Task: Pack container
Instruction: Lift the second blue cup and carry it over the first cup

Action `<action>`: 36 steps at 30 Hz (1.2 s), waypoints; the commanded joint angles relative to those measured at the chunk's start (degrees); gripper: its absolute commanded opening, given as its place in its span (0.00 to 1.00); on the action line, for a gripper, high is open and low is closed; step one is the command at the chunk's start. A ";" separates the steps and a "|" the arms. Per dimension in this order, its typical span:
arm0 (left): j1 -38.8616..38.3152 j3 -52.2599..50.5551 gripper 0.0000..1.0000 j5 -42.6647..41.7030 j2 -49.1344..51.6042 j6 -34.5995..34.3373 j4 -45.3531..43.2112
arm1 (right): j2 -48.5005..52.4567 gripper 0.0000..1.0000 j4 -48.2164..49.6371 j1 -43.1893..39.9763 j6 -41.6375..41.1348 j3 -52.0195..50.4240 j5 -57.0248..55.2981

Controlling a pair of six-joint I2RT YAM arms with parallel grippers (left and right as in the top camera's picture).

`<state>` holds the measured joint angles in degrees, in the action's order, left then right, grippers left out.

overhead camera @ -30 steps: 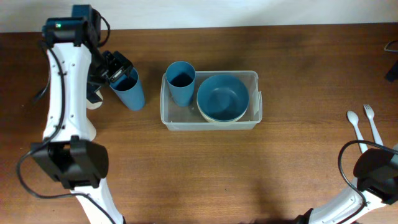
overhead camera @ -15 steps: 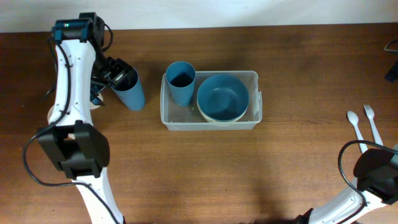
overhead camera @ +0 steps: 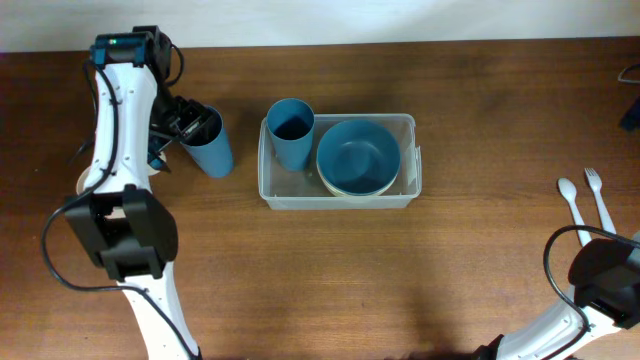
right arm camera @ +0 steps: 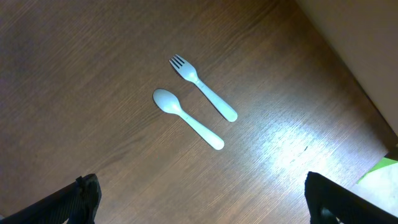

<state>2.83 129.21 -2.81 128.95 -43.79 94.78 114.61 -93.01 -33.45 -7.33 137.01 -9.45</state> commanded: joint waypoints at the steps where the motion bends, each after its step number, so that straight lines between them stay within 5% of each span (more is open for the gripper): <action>1: 0.44 0.13 0.95 0.04 1.99 -0.28 -0.55 | 0.20 0.99 0.02 0.00 0.02 -0.24 -0.87; 6: 0.44 0.13 0.89 0.07 1.99 -0.33 -1.62 | 0.17 0.99 0.02 0.00 0.02 -0.24 -0.90; 11: 0.50 0.13 0.32 0.09 2.19 -0.33 -1.75 | 0.17 0.99 0.02 0.00 0.02 -0.24 -0.90; 15: 0.50 0.15 0.04 -0.02 2.19 -0.33 -1.73 | 0.20 0.99 0.02 0.00 0.02 -0.24 -0.90; 25: 0.50 3.34 0.02 -4.72 2.16 -0.17 -1.49 | 0.20 0.99 0.02 0.00 0.02 -0.24 -0.90; 36: 0.35 31.02 0.02 -5.07 1.86 4.70 1.92 | 0.17 0.99 0.02 0.00 0.02 -0.24 -0.90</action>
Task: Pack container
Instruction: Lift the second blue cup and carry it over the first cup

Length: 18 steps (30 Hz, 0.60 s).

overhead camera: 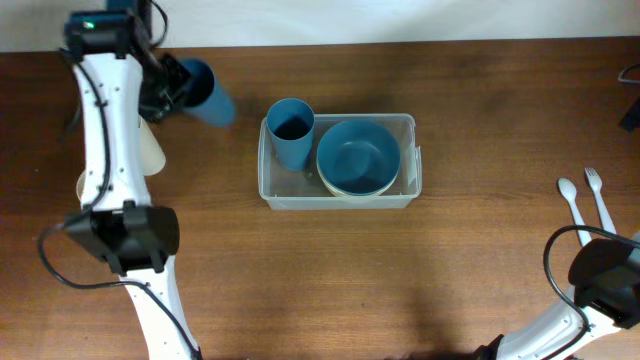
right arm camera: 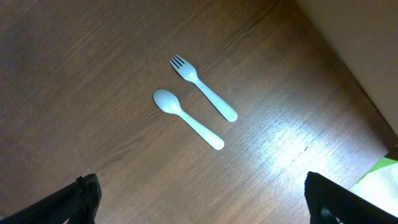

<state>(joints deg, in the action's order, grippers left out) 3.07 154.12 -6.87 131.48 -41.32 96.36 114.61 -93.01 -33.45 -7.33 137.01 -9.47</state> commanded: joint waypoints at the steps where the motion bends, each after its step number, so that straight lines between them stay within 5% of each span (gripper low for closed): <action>1: -0.07 7.74 0.01 -0.81 -0.87 2.56 0.35 | 0.20 0.99 0.02 0.00 0.02 -0.24 -0.87; 8: -1.97 14.12 0.01 -0.66 -4.42 3.74 0.35 | 0.20 0.99 0.02 0.00 0.02 -0.24 -0.87; 18: -12.15 14.08 0.01 -1.73 -12.98 17.73 0.35 | 0.20 0.99 0.02 0.00 0.02 -0.24 -0.87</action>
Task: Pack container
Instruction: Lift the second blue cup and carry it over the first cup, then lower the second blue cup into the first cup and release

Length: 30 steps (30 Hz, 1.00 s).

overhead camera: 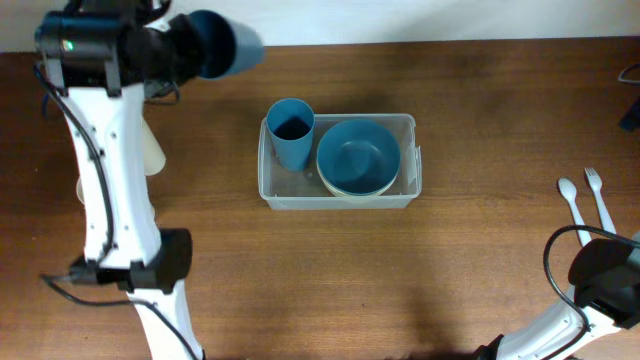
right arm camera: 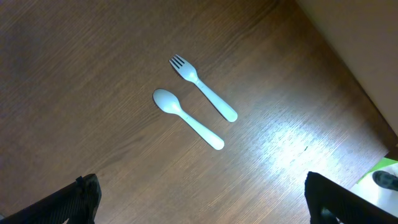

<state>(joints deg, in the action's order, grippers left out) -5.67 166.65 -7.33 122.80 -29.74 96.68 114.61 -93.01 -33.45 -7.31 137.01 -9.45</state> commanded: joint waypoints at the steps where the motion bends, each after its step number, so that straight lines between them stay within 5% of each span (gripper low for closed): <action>1: -4.31 1.55 0.02 -1.29 -4.44 6.29 0.00 | 0.17 0.99 0.02 0.00 0.00 -0.24 -0.90; 24: -8.17 -9.29 0.01 -7.63 -4.61 9.53 0.02 | 0.20 0.99 0.02 0.00 0.00 -0.24 -0.87; 30: -8.15 -11.67 0.01 -3.82 -4.61 10.05 0.02 | 0.20 0.99 0.00 0.00 0.00 -0.24 -0.90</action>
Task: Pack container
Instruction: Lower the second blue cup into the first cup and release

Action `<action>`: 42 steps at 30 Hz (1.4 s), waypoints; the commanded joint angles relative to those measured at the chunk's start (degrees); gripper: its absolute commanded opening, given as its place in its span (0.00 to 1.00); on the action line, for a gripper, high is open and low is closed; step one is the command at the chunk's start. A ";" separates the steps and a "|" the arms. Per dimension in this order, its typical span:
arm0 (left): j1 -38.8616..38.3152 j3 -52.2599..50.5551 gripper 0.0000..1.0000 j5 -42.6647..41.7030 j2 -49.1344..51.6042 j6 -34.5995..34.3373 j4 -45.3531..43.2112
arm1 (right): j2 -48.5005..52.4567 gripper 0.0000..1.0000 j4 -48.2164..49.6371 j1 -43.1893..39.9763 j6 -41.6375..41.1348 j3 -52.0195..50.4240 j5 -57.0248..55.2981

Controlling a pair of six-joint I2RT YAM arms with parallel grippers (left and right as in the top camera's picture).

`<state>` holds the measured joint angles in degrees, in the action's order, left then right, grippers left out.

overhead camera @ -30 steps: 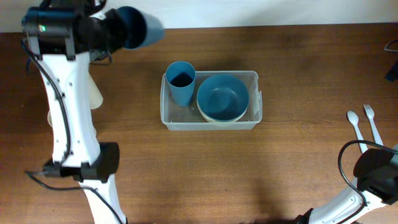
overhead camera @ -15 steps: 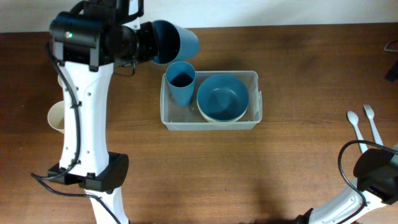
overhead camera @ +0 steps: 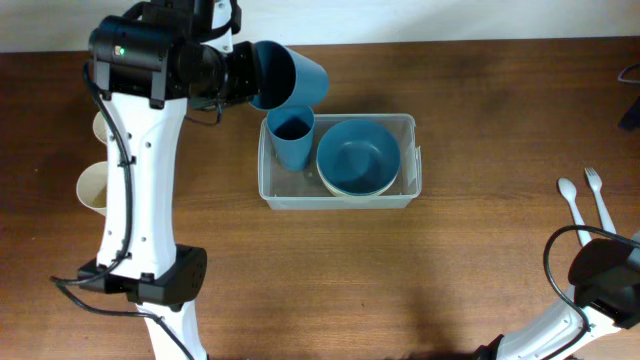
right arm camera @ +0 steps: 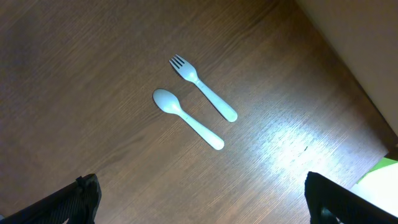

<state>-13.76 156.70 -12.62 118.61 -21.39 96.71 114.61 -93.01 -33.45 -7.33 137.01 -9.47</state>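
Observation:
A clear plastic container (overhead camera: 340,203) sits mid-table with a blue cup (overhead camera: 291,138) upright in its left end and a blue bowl (overhead camera: 358,157) beside it. My left gripper (overhead camera: 252,76) is shut on a second blue cup (overhead camera: 292,76), held tilted on its side in the air, over the container's back left corner and just above the cup inside. A white fork (right arm camera: 202,87) and white spoon (right arm camera: 186,118) lie on the table at the far right. My right gripper (right arm camera: 200,208) hangs open above them, holding nothing.
Two cream cups (overhead camera: 92,186) (overhead camera: 101,124) show at the left behind my left arm. The table's right edge (right arm camera: 348,74) runs close to the fork, with a green object at the corner below it.
My left gripper has moved right with the blue cup, from over the table's back left to the container's back left corner. The right arm has not moved.
The left gripper was first at a blue cup standing on the table left of the container. Then it held that cup lifted and tilted near the back edge, then higher up. Now the cup hangs at the container. The right arm, fork and spoon stayed put.

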 commanded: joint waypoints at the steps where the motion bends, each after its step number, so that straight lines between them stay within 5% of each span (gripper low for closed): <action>1: -0.07 -2.29 0.01 2.03 -0.42 1.70 0.00 | 0.17 0.99 0.02 0.00 0.02 -0.24 -0.87; 42: 0.42 -12.07 0.06 7.96 -0.39 1.77 0.00 | 0.17 0.99 0.02 0.00 0.02 -0.24 -0.85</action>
<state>-13.69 144.84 -5.10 118.61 -20.51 96.71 114.61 -93.01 -33.45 -7.31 137.01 -9.45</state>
